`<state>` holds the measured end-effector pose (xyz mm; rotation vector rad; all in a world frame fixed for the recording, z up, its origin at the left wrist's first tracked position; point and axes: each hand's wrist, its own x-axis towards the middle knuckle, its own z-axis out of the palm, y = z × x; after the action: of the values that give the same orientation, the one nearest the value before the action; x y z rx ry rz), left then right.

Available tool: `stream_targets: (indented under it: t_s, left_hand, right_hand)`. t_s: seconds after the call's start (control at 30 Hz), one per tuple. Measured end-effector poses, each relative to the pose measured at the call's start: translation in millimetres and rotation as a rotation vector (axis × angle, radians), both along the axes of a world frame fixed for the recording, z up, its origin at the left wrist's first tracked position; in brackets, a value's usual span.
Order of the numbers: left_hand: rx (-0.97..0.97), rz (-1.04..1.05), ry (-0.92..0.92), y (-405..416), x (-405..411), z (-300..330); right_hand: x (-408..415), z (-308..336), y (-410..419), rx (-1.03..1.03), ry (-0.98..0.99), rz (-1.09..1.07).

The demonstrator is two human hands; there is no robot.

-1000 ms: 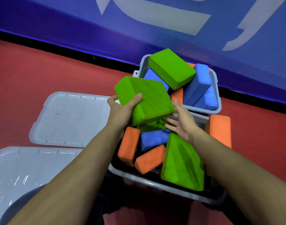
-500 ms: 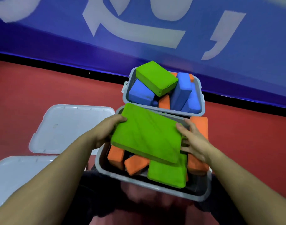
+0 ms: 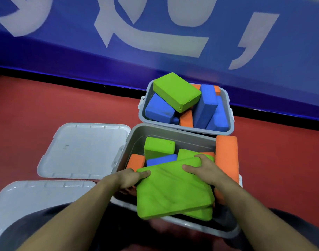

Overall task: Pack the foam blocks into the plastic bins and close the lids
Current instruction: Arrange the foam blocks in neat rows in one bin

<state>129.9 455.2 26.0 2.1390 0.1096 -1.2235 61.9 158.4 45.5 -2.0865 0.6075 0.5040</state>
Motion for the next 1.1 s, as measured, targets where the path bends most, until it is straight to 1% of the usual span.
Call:
stream_targets:
  t_s: [0.1, 0.17, 0.27, 0.33, 0.4, 0.5, 0.6, 0.67, 0.73, 0.8, 0.9, 1.0, 1.1]
  left_hand:
    - [0.016, 0.006, -0.028, -6, 11, 9]
    - [0.029, -0.084, -0.018, -11, 15, 20]
    - [0.113, -0.281, 0.061, -23, 13, 26]
    - [0.166, -0.333, 0.117, -30, 6, 23]
    - [0.198, -0.336, 0.077, -32, 4, 18]
    - [0.24, -0.351, -0.092, -26, 8, 5]
    - [0.23, -0.316, -0.182, -27, 10, -5]
    - [0.2, -0.244, -0.237, -31, 8, -7]
    - [0.182, -0.147, -0.313, -31, 10, -14]
    - [0.176, -0.004, -0.37, -24, 15, -25]
    - [0.181, 0.106, -0.395, -9, 28, -41]
    - [0.175, 0.129, -0.395, 0, 36, -60]
    - [0.201, 0.105, -0.372, -3, 31, -64]
  right_hand:
    - [4, 4, 5, -0.144, -0.047, 0.081]
    - [4, 6, 10, -0.229, -0.049, 0.119]
    - [6, 8, 11, -0.335, 0.043, 0.182]
    - [7, 10, 11, -0.381, 0.073, 0.233]
    - [7, 13, 13, -0.388, 0.071, 0.255]
    - [6, 18, 18, -0.453, 0.033, 0.283]
    - [6, 21, 24, -0.523, -0.071, 0.301]
    - [7, 24, 28, -0.515, -0.149, 0.282]
    - [11, 26, 33, -0.489, -0.179, 0.272]
    - [19, 25, 38, -0.472, -0.178, 0.303]
    - [41, 21, 52, -0.451, -0.191, 0.39]
    - [68, 11, 72, -0.38, -0.147, 0.465]
    - [91, -15, 88, -0.381, -0.028, 0.579]
